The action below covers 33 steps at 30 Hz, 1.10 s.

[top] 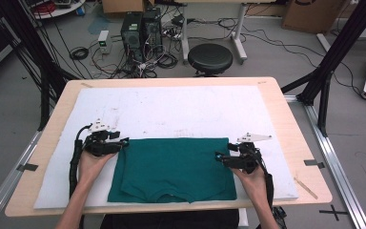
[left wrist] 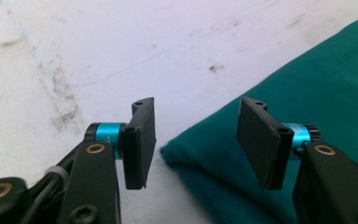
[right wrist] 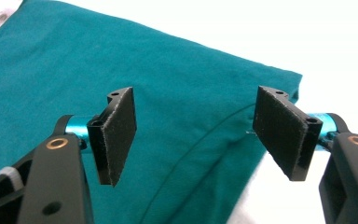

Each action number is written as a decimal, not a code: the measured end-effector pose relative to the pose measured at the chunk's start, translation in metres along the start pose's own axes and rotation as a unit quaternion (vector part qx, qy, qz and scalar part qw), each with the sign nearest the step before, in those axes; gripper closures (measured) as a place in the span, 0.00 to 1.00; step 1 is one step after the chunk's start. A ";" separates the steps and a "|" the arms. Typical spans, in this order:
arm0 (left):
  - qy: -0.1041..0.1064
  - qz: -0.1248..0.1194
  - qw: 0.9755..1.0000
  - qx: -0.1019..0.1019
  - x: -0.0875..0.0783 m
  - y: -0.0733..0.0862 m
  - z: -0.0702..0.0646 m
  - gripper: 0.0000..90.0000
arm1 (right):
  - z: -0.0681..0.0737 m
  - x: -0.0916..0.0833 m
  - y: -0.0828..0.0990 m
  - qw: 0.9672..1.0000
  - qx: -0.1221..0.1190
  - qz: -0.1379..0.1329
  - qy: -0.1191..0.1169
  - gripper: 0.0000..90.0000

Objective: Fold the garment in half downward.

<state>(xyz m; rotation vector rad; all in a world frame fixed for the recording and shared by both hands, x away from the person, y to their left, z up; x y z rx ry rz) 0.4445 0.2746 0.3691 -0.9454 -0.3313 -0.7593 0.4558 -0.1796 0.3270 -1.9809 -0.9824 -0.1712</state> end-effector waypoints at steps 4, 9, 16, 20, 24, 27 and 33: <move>0.008 0.008 1.000 -0.004 0.007 0.002 0.002 0.54 | -0.006 -0.001 -0.005 1.000 0.013 -0.007 0.012 0.34; 0.013 0.026 1.000 0.005 0.012 0.006 0.002 0.60 | -0.015 0.001 -0.016 0.999 0.018 -0.003 0.026 0.34; 0.034 0.024 0.999 0.020 0.012 0.007 -0.002 0.80 | -0.035 0.006 -0.028 0.998 0.049 -0.005 0.030 0.34; 0.038 0.025 0.999 0.026 0.012 0.007 -0.003 0.85 | -0.045 0.019 -0.028 0.998 0.059 0.020 0.032 0.36; 0.039 0.023 0.999 0.025 0.012 0.007 -0.003 0.85 | -0.048 0.031 -0.026 0.997 0.053 0.042 0.023 0.41; 0.038 0.024 0.999 0.028 0.012 0.007 -0.003 0.86 | -0.044 0.035 -0.026 0.997 0.047 0.051 0.023 0.57; 0.035 0.023 0.999 0.034 0.012 0.006 -0.005 0.88 | -0.038 0.038 -0.025 0.998 0.018 0.054 0.024 0.87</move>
Point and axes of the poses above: each handheld gripper's, and its own axes: x roughly forward along the jaws, y roughly out of its underside, z roughly to its left, the point moved 3 cm from there along x, roughly forward along the jaws, and after that the axes turned 7 degrees about z, right-handed, at the moved point
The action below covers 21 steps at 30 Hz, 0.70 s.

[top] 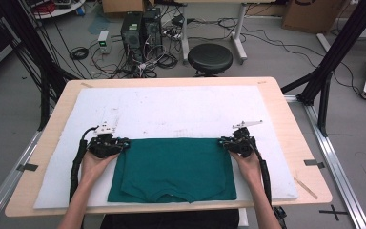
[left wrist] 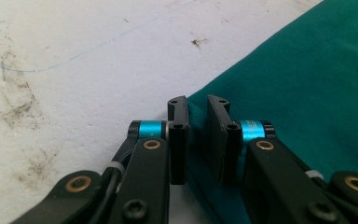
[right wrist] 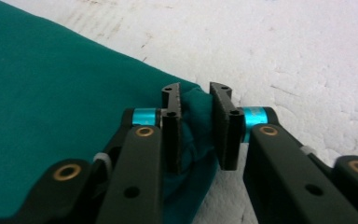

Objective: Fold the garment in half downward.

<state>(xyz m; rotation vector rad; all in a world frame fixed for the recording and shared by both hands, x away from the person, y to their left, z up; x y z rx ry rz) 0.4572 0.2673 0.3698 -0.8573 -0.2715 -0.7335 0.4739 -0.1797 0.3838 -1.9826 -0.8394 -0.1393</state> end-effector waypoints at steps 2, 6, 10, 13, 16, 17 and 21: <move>-0.008 -0.002 1.000 0.003 0.002 -0.002 -0.002 0.88 | -0.001 0.000 -0.001 1.000 0.005 -0.004 0.005 0.89; -0.010 -0.008 1.000 -0.006 0.005 -0.006 -0.002 0.88 | -0.006 0.001 -0.005 1.000 0.004 -0.014 0.027 0.89; -0.009 -0.022 0.999 -0.029 0.010 -0.013 0.002 0.88 | -0.013 0.002 -0.010 0.999 0.016 -0.017 0.039 0.89; -0.014 -0.027 0.999 -0.040 0.015 -0.018 0.003 0.88 | -0.018 0.003 -0.014 0.998 0.019 -0.020 0.049 0.89; -0.021 -0.025 0.999 -0.039 0.020 -0.023 0.003 0.88 | -0.024 0.004 -0.016 0.998 0.034 -0.027 0.045 0.89; -0.022 -0.023 0.999 -0.038 0.021 -0.024 0.003 0.88 | -0.026 0.004 -0.017 0.998 0.037 -0.027 0.046 0.89; -0.025 -0.019 0.999 -0.042 0.026 -0.028 0.006 0.88 | -0.030 0.005 -0.020 0.998 0.041 -0.025 0.047 0.89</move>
Point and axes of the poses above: each handheld gripper's, and its own axes: x roughly forward along the jaws, y roughly out of its underside, z roughly to its left, the point moved 3 cm from there along x, roughly forward along the jaws, and after that the axes turned 7 degrees about z, right-handed, at the moved point
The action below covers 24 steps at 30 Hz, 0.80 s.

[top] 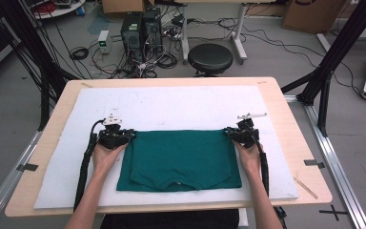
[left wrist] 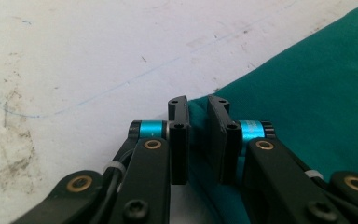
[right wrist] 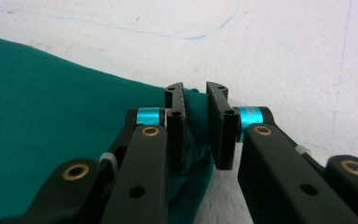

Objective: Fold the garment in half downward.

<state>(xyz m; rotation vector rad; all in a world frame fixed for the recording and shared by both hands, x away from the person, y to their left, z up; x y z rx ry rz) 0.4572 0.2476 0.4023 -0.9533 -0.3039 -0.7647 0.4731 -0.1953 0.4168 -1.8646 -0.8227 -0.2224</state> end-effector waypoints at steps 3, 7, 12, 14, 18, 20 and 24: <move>-0.003 0.007 1.000 0.004 0.002 -0.001 -0.001 0.88 | -0.002 0.002 -0.002 1.000 0.005 -0.003 0.001 0.88; -0.009 0.011 1.000 0.007 0.002 -0.001 -0.001 0.82 | -0.003 0.002 -0.001 1.000 0.010 -0.001 0.004 0.81; -0.002 0.006 1.000 -0.012 -0.003 -0.001 0.002 0.56 | 0.000 -0.006 0.001 0.999 0.009 -0.007 0.034 0.52; 0.006 0.001 1.000 -0.020 -0.010 -0.002 0.002 0.52 | 0.001 -0.013 0.002 1.000 0.011 -0.017 0.022 0.44; 0.010 -0.007 1.000 0.000 -0.024 -0.005 -0.007 0.46 | 0.008 -0.026 0.007 0.999 0.012 -0.047 0.015 0.29; 0.015 -0.017 1.000 0.011 -0.032 -0.005 -0.012 0.44 | 0.013 -0.032 0.011 0.998 -0.001 -0.060 0.017 0.24; 0.018 -0.029 0.999 0.028 -0.046 -0.004 -0.019 0.38 | 0.020 -0.043 0.021 0.997 -0.017 -0.077 0.016 0.23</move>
Point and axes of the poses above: each handheld gripper's, and its own axes: x roughly forward along the jaws, y roughly out of its underside, z roughly to its left, the point moved 3 cm from there along x, roughly forward along the jaws, and after that the axes turned 7 degrees about z, right-handed, at the moved point
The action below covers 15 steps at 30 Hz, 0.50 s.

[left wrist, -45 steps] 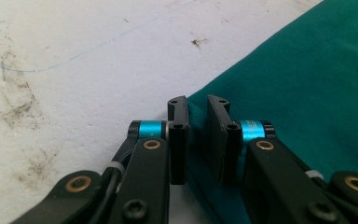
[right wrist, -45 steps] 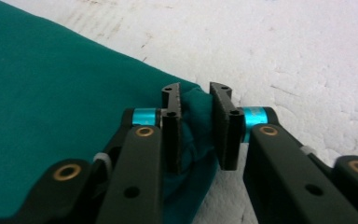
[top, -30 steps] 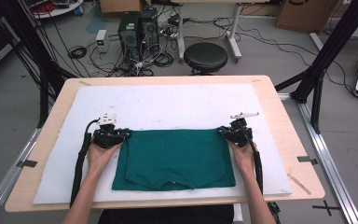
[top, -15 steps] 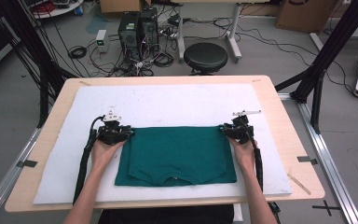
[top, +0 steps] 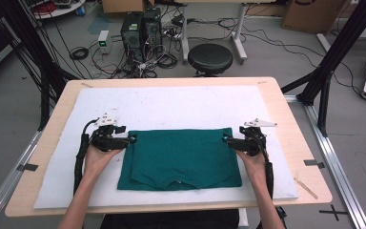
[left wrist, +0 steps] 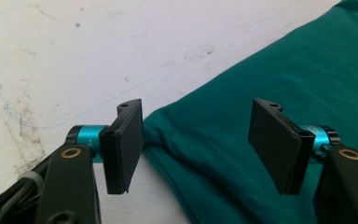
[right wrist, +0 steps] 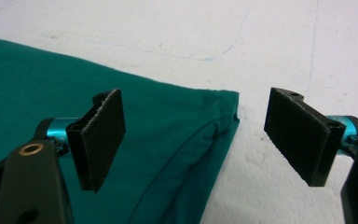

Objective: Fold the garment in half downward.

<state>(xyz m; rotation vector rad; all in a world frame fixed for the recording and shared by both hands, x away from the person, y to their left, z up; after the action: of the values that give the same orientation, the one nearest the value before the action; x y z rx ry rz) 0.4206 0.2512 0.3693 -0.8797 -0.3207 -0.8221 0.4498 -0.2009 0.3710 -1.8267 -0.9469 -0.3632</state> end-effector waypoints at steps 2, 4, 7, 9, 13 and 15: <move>0.000 -0.007 1.000 0.005 -0.007 0.001 -0.003 0.35 | 0.003 -0.006 0.003 1.000 -0.006 -0.006 -0.001 0.23; -0.001 -0.013 1.000 0.008 -0.013 0.004 -0.005 0.34 | 0.005 -0.010 0.006 1.000 -0.010 -0.009 -0.003 0.23; -0.001 -0.025 1.000 0.013 -0.022 0.010 -0.007 0.33 | 0.009 -0.017 0.012 1.000 -0.021 -0.016 -0.008 0.23; 0.005 -0.028 0.999 0.016 -0.028 0.015 -0.009 0.33 | 0.013 -0.021 0.015 0.999 -0.025 -0.020 -0.011 0.23; 0.014 -0.029 0.999 0.025 -0.038 0.025 -0.011 0.33 | 0.021 -0.027 0.021 0.999 -0.038 -0.020 -0.013 0.23; 0.014 -0.034 0.999 0.025 -0.043 0.029 -0.011 0.33 | 0.025 -0.030 0.025 0.999 -0.041 -0.021 -0.013 0.23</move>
<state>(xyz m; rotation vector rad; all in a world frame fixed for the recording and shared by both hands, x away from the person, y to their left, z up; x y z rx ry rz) 0.4135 0.2750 0.3221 -0.8127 -0.3471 -0.8843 0.4447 -0.1972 0.3254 -1.8914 -1.0027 -0.4095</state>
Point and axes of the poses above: each handheld gripper's, and its own axes: x roughly forward along the jaws, y roughly out of its underside, z roughly to its left, the point moved 3 cm from there along x, roughly forward along the jaws, and after that the axes turned 7 degrees about z, right-handed, at the moved point
